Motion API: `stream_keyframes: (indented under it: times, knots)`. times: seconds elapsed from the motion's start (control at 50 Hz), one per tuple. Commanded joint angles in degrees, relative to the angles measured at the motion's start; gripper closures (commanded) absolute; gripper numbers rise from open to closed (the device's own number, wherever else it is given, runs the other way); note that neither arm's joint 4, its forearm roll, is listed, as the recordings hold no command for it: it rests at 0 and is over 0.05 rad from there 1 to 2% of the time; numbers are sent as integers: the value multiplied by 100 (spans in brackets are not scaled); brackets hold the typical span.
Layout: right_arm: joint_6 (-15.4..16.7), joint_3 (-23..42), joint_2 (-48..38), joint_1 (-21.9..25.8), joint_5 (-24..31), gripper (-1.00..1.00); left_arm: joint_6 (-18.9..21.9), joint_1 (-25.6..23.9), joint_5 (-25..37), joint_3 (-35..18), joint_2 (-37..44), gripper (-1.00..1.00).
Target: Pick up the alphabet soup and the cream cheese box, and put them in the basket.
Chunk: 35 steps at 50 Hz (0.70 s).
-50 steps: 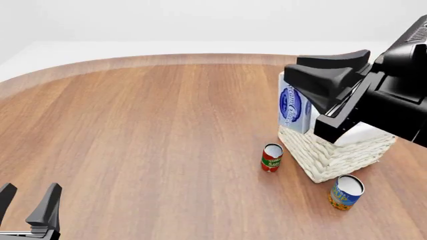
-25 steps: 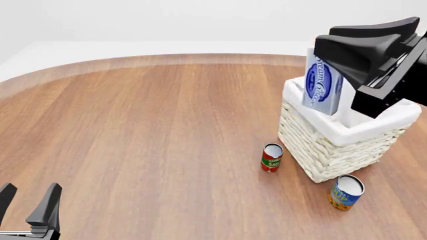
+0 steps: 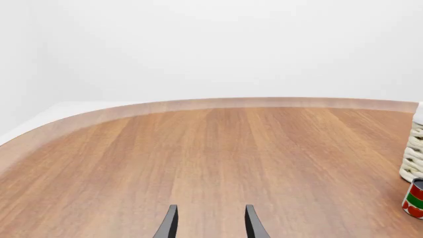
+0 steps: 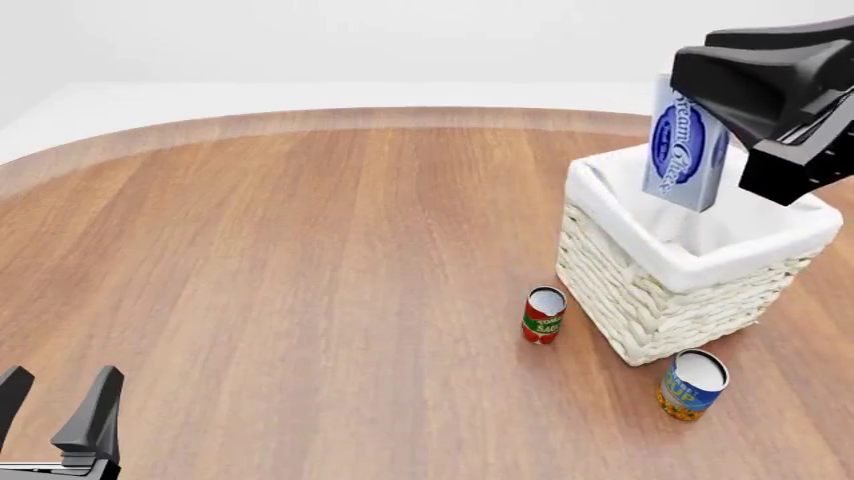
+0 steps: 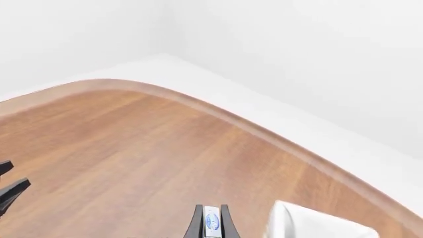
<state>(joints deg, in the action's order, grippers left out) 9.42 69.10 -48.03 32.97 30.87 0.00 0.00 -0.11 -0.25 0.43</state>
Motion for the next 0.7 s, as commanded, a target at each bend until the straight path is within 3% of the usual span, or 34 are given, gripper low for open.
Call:
stream_keyframes:
  times: [0.02, 0.7]
  knots:
    - [-49, 10, -31, -279, 18, 100, 0, 0, 0, 0, 0, -100]
    - [-25, -114, -271, -1158, 0, 100, 0, 0, 0, 0, 0, -100]
